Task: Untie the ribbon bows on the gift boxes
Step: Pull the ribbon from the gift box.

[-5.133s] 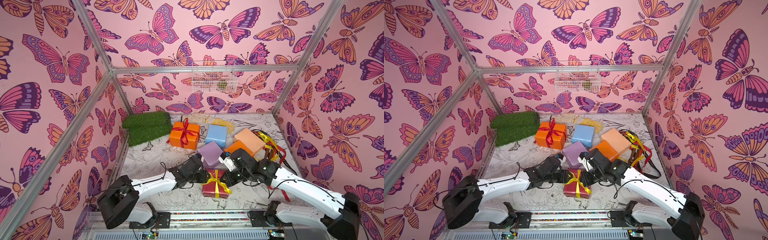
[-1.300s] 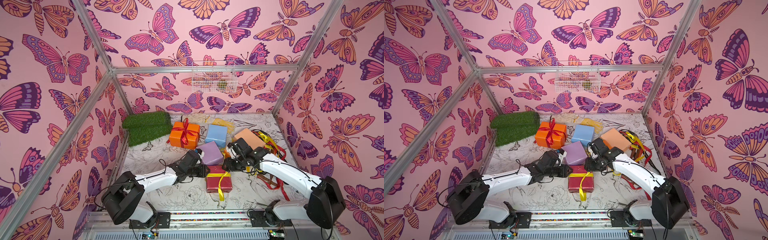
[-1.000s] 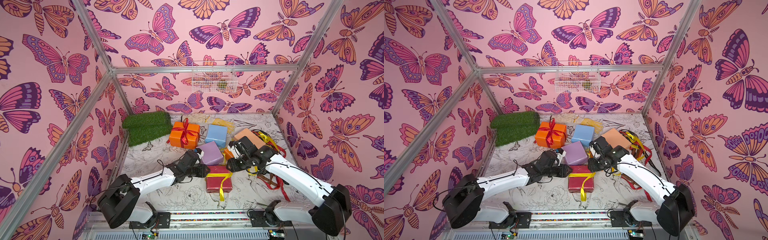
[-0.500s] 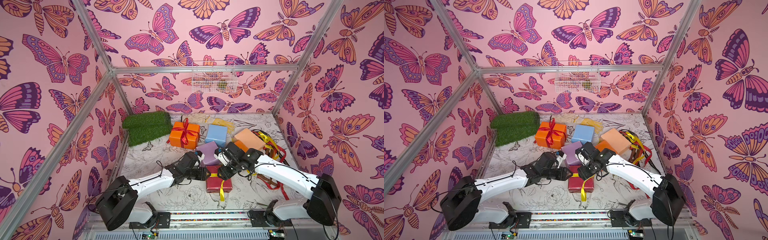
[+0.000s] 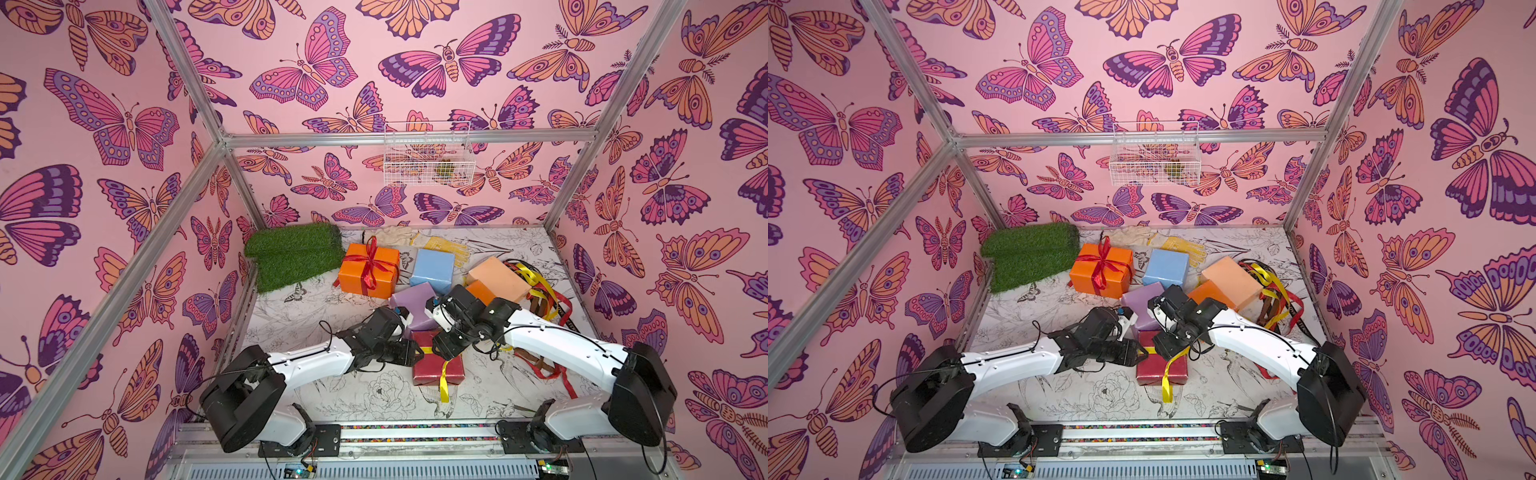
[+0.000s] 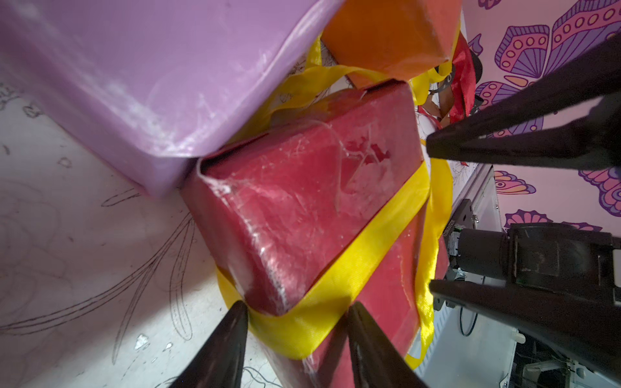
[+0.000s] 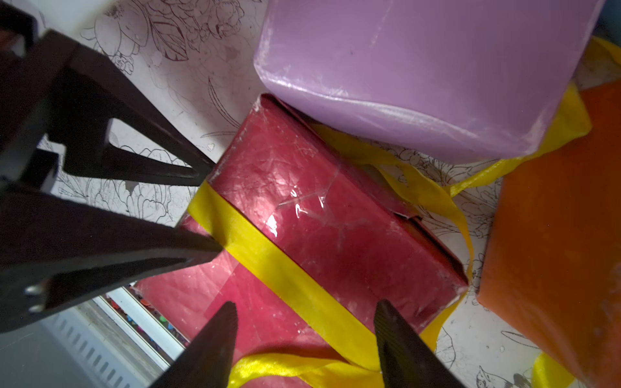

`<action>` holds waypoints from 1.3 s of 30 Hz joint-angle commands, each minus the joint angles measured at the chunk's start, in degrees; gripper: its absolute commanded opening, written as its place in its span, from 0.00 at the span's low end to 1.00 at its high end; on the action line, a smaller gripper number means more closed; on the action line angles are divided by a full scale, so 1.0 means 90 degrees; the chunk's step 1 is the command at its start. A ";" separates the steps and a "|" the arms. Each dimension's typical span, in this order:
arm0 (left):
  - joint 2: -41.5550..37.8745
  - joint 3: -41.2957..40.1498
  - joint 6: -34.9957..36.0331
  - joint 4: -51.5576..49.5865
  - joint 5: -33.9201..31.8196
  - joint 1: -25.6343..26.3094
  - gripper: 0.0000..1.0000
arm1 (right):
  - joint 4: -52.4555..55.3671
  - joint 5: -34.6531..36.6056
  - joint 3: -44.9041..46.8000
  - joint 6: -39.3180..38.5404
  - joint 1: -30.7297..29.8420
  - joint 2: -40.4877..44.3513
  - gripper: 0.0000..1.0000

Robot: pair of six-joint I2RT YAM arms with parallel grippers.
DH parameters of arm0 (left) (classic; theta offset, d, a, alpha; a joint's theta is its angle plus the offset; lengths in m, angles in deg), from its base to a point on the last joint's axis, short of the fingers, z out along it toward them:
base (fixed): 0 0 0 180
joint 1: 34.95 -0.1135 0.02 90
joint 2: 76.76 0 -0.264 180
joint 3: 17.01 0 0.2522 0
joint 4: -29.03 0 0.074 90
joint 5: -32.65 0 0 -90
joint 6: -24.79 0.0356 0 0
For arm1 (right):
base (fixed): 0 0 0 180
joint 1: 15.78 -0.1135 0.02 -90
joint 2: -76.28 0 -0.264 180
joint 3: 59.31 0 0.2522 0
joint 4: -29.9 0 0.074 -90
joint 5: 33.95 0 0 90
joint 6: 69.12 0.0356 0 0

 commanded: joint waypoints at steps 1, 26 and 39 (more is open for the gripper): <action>0.0070 0.0050 0.0145 -0.0094 -0.0045 0.0019 0.51 | -0.0080 -0.0152 0.0111 -0.0083 -0.0026 -0.0178 0.66; 0.0193 0.0063 0.0153 -0.0086 -0.0166 0.0019 0.51 | 0.0100 -0.0452 0.0268 0.0057 -0.0041 -0.0283 0.35; 0.0271 0.0157 0.0121 -0.0084 -0.0215 0.0009 0.51 | 0.0261 -0.0241 0.0172 -0.0088 -0.0101 -0.0322 0.24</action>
